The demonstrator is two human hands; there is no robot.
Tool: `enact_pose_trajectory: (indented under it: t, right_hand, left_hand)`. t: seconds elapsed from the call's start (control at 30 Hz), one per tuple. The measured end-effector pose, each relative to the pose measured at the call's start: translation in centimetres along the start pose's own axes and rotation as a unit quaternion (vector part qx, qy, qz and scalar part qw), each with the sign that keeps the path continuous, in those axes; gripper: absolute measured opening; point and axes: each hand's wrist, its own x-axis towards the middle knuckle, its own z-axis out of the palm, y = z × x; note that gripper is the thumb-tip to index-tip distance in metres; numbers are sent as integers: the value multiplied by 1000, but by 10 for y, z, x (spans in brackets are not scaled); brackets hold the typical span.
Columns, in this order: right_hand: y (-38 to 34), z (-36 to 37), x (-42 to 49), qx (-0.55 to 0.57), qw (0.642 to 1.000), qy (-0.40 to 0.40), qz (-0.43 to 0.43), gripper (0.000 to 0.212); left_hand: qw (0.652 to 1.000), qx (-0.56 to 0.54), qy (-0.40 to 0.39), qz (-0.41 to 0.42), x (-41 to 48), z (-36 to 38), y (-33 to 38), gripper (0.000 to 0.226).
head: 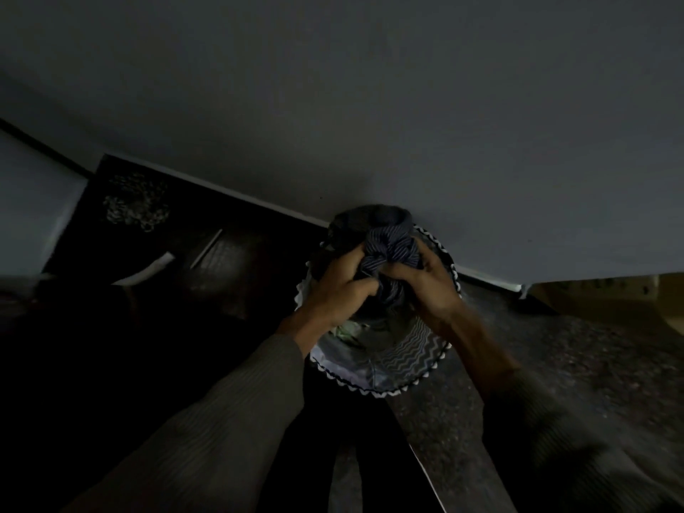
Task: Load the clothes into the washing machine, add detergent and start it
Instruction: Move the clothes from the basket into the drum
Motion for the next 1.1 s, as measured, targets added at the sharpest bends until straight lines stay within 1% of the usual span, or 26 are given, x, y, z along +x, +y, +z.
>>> enact_pose_trajectory:
  t: [0.03, 0.07, 0.1, 0.13, 0.2, 0.23, 0.27, 0.3, 0.33, 0.37, 0.4, 0.43, 0.5, 0.53, 0.57, 0.63, 0.67, 0.73, 0.8, 0.83, 0.93, 1.0, 1.03, 1.1]
  right_hand:
    - [-5, 4, -4, -5, 1000, 10, -15, 57]
    - [-9, 7, -9, -13, 999, 23, -32, 59]
    - [-13, 11, -14, -20, 998, 38, -45, 60]
    - [-18, 15, -19, -29, 997, 48, -57, 59]
    - [-29, 25, -30, -33, 995, 54, -72, 53]
    - [-34, 30, -35, -24, 995, 60, -75, 49]
    - [-39, 34, -41, -6, 995, 68, -74, 45]
    - [-46, 39, -48, 18, 994, 77, -72, 43]
    - [-53, 44, -56, 45, 993, 80, -70, 40]
    - [-60, 48, -64, 69, 992, 78, -70, 38]
    - [-68, 51, -73, 90, 991, 70, -70, 35]
    - [-75, 55, -81, 110, 990, 60, -70, 35]
    - [-88, 63, -99, 144, 987, 34, -63, 42]
    - [-94, 68, -109, 163, 985, 19, -56, 47]
    - [-100, 73, -119, 184, 982, 5, -49, 50]
    - [-113, 84, -140, 217, 975, -24, -30, 46]
    - [-119, 90, -150, 230, 972, -45, -21, 41]
    - [-129, 101, -167, 251, 964, -83, -14, 34]
    - [-135, 110, -179, 259, 961, -96, -14, 34]
    - [-137, 115, -185, 259, 961, -95, -15, 36]
    - [-145, 127, -198, 239, 967, -86, -23, 44]
    - [-149, 134, -203, 195, 978, -57, -40, 45]
    - [-151, 138, -205, 165, 984, -41, -54, 43]
    - [-154, 147, -210, 93, 992, -10, -82, 40]
  left_hand:
    - [997, 78, -1, 27, -4, 1, 7, 61]
    - [985, 163, 19, 58, -5, -1, 12, 60]
    - [973, 211, 48, 75, -7, -3, 16, 58]
    - [975, 200, 69, 74, -9, -5, 20, 55]
    - [992, 23, 107, 62, -20, -9, 29, 47]
    - [987, -70, 136, 52, -26, -11, 29, 43]
    - [974, -138, 177, 41, -31, -10, 26, 38]
    - [958, -177, 223, 20, -35, -10, 18, 34]
    - [946, -192, 262, -6, -41, -10, 11, 34]
    - [936, -198, 288, -45, -47, -10, 5, 42]
    - [929, -210, 291, -90, -55, -8, -1, 57]
    - [924, -230, 272, -136, -63, -7, -3, 69]
    - [908, -297, 196, -223, -83, -1, 3, 77]
    - [890, -342, 163, -256, -93, 3, 9, 81]
    - [866, -389, 148, -278, -101, 6, 15, 88]
    - [823, -470, 140, -287, -113, 10, 28, 100]
    - [805, -512, 129, -272, -118, 12, 35, 101]
    - [770, -589, 121, -216, -126, 9, 49, 93]
    - [741, -626, 170, -174, -133, 0, 66, 78]
    - [732, -632, 195, -161, -138, -7, 72, 72]
    - [736, -626, 221, -131, -154, -23, 96, 62]
    - [758, -601, 236, -89, -171, -34, 112, 59]
    - [784, -570, 233, -72, -181, -40, 121, 57]
    - [841, -511, 175, -46, -201, -50, 138, 53]
